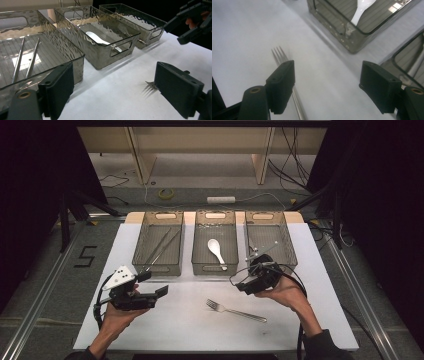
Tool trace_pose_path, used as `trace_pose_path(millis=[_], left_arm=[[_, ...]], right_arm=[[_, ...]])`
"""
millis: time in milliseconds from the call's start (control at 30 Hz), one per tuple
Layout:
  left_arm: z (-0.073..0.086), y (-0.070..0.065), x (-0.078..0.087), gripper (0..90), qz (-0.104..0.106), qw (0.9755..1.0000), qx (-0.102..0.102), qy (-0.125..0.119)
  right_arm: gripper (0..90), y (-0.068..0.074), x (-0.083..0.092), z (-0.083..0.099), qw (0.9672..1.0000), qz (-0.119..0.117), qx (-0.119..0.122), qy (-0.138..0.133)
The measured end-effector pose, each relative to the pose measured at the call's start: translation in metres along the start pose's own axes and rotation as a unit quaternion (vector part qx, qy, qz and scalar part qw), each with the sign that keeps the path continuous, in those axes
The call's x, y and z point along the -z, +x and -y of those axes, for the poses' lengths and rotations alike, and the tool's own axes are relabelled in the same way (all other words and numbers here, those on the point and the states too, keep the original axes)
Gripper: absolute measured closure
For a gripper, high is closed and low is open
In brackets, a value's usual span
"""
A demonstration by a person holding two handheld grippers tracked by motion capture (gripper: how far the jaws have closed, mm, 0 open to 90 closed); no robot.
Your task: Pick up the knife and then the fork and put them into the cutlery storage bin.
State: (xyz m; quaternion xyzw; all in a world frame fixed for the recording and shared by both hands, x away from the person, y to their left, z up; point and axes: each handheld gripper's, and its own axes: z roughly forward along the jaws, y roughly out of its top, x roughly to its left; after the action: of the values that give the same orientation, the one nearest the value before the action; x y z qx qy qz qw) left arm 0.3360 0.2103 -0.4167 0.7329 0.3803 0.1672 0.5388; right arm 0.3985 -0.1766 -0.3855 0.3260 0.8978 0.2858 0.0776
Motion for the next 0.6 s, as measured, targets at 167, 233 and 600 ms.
trace_pose_path(millis=[167,233,600], left_arm=[[0.000,0.000,0.001,16.1,0.000,1.0000,0.000,-0.001],[0.000,0.000,0.001,16.0,0.000,1.0000,0.000,-0.001],[0.000,0.000,0.001,16.0,0.000,1.0000,0.000,-0.001]], right_arm=[[27.8,0.005,-0.006,0.002,0.9997,-0.006,0.009,0.021],[27.5,0.007,-0.008,0.003,0.9995,-0.008,0.018,0.027],[29.2,0.022,-0.021,0.012,0.9950,-0.020,0.044,0.087]])
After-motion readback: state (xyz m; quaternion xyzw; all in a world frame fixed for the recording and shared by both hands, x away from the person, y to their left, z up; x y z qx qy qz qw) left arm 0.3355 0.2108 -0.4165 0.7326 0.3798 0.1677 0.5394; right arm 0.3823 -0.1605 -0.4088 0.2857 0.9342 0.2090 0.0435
